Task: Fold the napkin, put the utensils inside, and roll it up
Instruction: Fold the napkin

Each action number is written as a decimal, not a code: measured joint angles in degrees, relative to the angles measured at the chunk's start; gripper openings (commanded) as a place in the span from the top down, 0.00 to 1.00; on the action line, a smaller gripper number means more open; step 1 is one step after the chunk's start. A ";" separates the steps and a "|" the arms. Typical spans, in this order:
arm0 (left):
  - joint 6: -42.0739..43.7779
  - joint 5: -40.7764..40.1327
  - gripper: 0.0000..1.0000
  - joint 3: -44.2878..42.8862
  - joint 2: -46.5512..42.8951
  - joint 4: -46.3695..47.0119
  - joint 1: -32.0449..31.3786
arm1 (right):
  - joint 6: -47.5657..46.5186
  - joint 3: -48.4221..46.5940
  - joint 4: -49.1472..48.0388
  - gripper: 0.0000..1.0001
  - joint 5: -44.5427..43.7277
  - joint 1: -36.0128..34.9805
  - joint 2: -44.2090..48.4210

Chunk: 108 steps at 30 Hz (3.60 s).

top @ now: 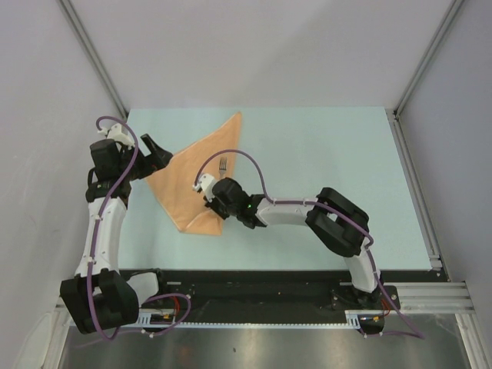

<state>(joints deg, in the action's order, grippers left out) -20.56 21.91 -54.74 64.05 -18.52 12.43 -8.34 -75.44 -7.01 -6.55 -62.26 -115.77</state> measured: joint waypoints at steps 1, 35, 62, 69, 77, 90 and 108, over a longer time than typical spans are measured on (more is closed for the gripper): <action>-0.02 0.17 0.00 0.00 -0.04 0.02 0.00 | 0.33 -0.63 -0.02 1.00 0.02 1.22 -0.92; -0.57 2.56 0.00 0.13 -0.09 0.46 0.15 | 4.11 -18.10 -1.07 1.00 -2.67 15.65 -13.94; -1.09 3.82 0.00 0.33 -0.09 0.61 0.20 | 4.31 -24.41 -0.22 1.00 -4.55 18.14 -19.80; -1.46 3.85 0.00 0.33 -0.09 0.68 0.26 | 4.28 -25.64 -0.13 1.00 -5.16 18.18 -19.82; -1.49 4.00 0.00 0.33 -0.09 0.85 0.48 | 4.22 -28.04 -0.02 1.00 -5.90 18.36 -20.65; -1.51 4.28 0.00 0.33 -0.09 0.90 0.83 | 3.80 -29.29 1.64 0.99 -6.67 18.97 -21.64; -1.57 4.44 0.00 0.33 -0.09 1.29 0.90 | 9.20 -20.46 -1.38 0.25 3.87 22.05 -13.90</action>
<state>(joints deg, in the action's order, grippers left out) -22.13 26.35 -54.41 63.96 -17.23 13.32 0.86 -95.90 -8.38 -2.68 -40.21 -129.67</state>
